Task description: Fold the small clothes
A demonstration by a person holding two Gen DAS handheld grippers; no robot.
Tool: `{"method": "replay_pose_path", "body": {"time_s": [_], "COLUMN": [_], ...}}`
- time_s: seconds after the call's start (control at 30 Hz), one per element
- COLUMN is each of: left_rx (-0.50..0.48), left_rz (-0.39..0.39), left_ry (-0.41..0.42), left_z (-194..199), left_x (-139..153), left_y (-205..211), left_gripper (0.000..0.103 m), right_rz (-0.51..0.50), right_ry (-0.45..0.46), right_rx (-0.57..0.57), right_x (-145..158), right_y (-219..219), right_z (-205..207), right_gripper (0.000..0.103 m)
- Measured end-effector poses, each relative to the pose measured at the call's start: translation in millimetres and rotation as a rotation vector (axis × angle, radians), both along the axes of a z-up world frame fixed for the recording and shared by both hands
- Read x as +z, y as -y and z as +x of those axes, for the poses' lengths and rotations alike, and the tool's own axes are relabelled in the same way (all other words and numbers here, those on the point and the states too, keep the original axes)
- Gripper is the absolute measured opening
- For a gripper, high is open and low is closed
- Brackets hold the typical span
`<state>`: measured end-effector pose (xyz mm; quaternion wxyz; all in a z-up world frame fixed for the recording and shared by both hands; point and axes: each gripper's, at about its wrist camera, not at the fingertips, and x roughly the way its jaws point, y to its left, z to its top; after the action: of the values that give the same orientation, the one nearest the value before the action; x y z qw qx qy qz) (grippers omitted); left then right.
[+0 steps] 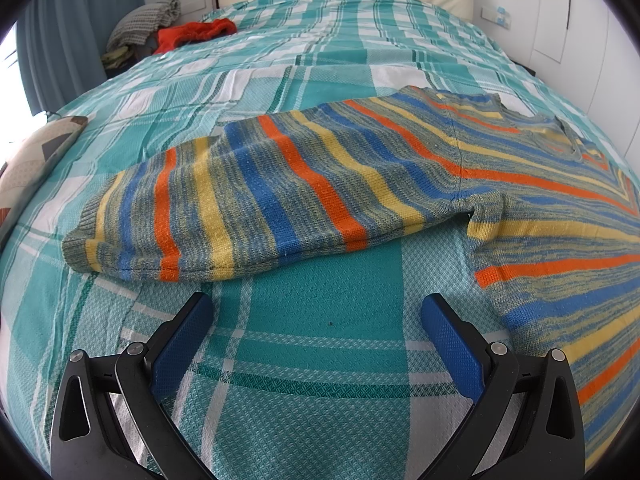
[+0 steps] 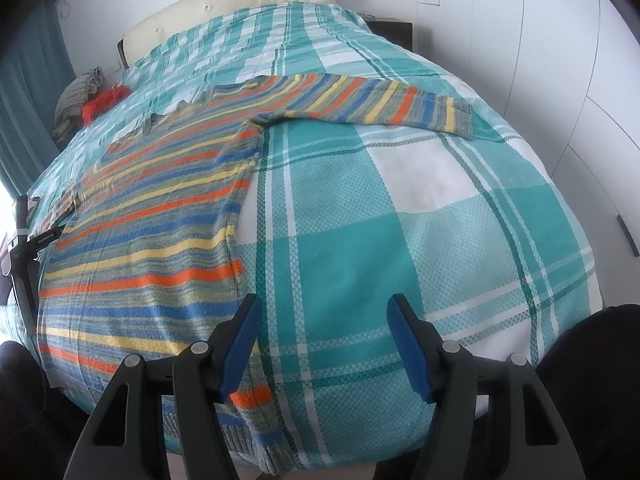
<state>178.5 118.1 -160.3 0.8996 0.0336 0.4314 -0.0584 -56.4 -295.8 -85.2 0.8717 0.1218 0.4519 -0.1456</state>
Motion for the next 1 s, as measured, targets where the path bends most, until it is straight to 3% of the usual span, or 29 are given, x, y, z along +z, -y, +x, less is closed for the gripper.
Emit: {"method": "replay_pose_path", "body": {"time_s": [0.33, 1.0], "left_rx": [0.000, 0.000], "left_rz": [0.000, 0.000], "left_ry": [0.000, 0.000], "left_z": [0, 0], "left_x": [0, 0], "left_y": [0, -1], "left_gripper": [0.103, 0.103], "right_rz": [-0.144, -0.149], "right_ry": [-0.022, -0.025], "right_rx": [-0.005, 0.004], "right_x": [5, 3], "right_y": [-9, -12], "right_z": [1, 1], "right_gripper": [0.065, 0.065]}}
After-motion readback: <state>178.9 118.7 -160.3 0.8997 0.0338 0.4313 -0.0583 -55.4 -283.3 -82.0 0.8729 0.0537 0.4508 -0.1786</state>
